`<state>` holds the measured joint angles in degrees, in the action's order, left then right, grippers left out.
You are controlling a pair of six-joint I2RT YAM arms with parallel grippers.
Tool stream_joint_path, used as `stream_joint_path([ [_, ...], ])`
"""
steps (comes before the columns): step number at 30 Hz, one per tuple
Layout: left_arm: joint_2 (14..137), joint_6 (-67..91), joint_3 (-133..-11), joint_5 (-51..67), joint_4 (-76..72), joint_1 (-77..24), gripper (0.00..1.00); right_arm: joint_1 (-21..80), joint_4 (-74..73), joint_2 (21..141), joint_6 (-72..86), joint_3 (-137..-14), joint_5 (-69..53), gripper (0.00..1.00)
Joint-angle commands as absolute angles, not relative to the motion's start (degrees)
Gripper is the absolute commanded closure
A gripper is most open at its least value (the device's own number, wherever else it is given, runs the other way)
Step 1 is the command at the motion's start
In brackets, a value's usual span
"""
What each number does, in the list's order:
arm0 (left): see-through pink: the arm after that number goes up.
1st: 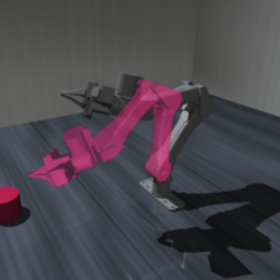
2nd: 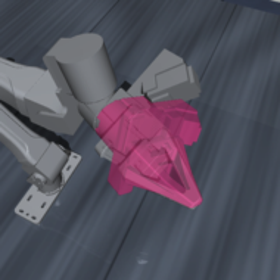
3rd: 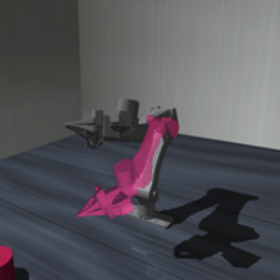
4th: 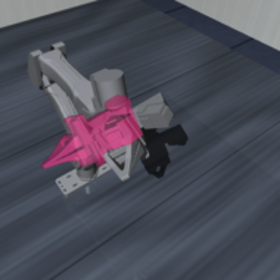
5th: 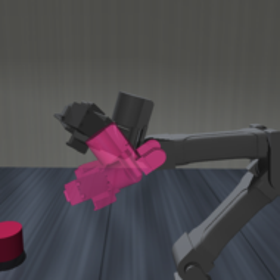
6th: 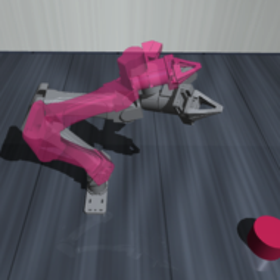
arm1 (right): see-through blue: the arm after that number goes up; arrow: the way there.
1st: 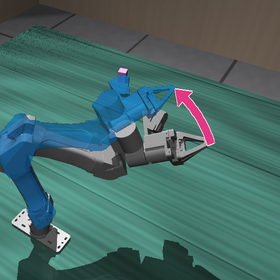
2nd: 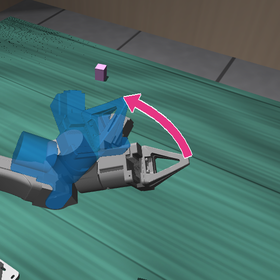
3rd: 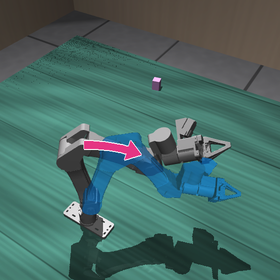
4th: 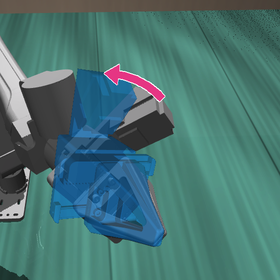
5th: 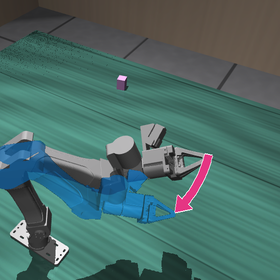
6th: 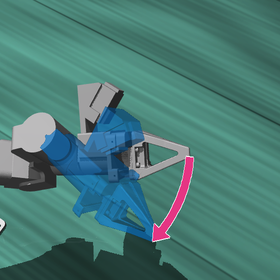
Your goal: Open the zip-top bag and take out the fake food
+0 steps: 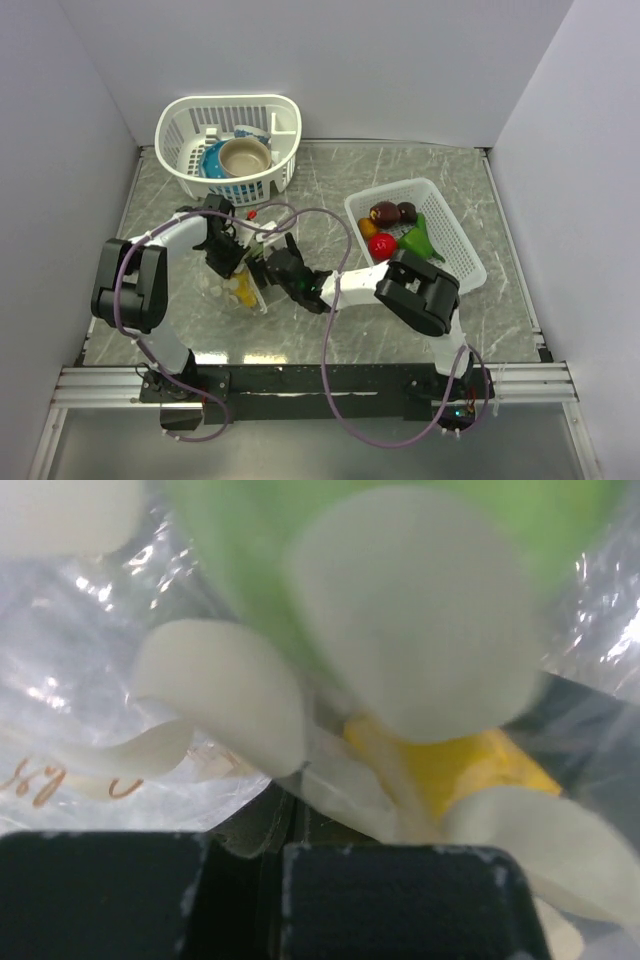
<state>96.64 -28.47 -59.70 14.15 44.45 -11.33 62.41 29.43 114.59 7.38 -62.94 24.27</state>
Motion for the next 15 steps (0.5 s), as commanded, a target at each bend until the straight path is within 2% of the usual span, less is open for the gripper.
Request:
stream_joint_path([
  [1,95.0,-30.5,-59.0,16.0,46.3,-11.3,0.99,62.1,31.4,116.1,8.2,-67.6,22.6,0.14],
  [11,94.7,-31.1,-59.5,16.8,47.1,-11.6,0.99,63.0,28.8,120.4,13.6,-69.5,13.2,0.18],
  [13,94.7,-30.9,-59.3,16.9,46.9,-11.6,0.99,62.8,28.9,120.6,14.0,-69.4,12.4,0.20],
  [15,94.7,-30.8,-59.3,16.8,46.8,-11.7,0.99,62.7,28.7,120.5,14.1,-69.3,12.0,0.27],
])
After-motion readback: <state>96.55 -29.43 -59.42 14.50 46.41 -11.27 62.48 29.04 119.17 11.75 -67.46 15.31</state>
